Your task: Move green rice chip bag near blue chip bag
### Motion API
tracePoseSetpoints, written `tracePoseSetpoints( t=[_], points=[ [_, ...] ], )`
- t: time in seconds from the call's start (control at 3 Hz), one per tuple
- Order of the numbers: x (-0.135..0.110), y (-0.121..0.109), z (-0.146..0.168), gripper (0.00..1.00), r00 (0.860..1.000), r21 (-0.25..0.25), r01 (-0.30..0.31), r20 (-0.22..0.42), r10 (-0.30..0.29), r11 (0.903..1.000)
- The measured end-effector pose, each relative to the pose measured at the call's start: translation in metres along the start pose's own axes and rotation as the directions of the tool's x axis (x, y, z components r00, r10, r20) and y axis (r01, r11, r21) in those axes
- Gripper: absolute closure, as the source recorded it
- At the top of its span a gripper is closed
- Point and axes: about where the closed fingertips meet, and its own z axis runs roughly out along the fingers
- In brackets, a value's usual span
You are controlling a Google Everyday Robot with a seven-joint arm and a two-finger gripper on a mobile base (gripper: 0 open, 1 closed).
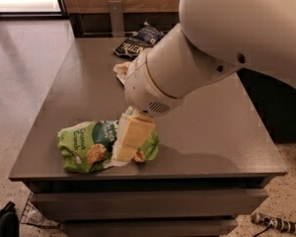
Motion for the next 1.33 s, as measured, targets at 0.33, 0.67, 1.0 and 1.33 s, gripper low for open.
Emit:
tracePoseSetpoints(
  t=[0.33, 0.67, 1.0, 1.33],
  points=[
    [0.003, 0.009, 0.040, 0.00, 0.996, -0.084, -0.014, -0.090, 0.007, 0.9963],
    [0.017, 0.031, 0.094, 0.02, 0.983, -0.204, -0.048, -0.182, 0.010, 0.9777],
    [0.027, 0.047, 0.117, 0.23, 0.981, -0.242, -0.081, -0.190, 0.034, 0.9670],
    [0.029, 0.050, 0.120, 0.47, 0.980, -0.251, -0.089, -0.193, 0.040, 0.9638]
  ],
)
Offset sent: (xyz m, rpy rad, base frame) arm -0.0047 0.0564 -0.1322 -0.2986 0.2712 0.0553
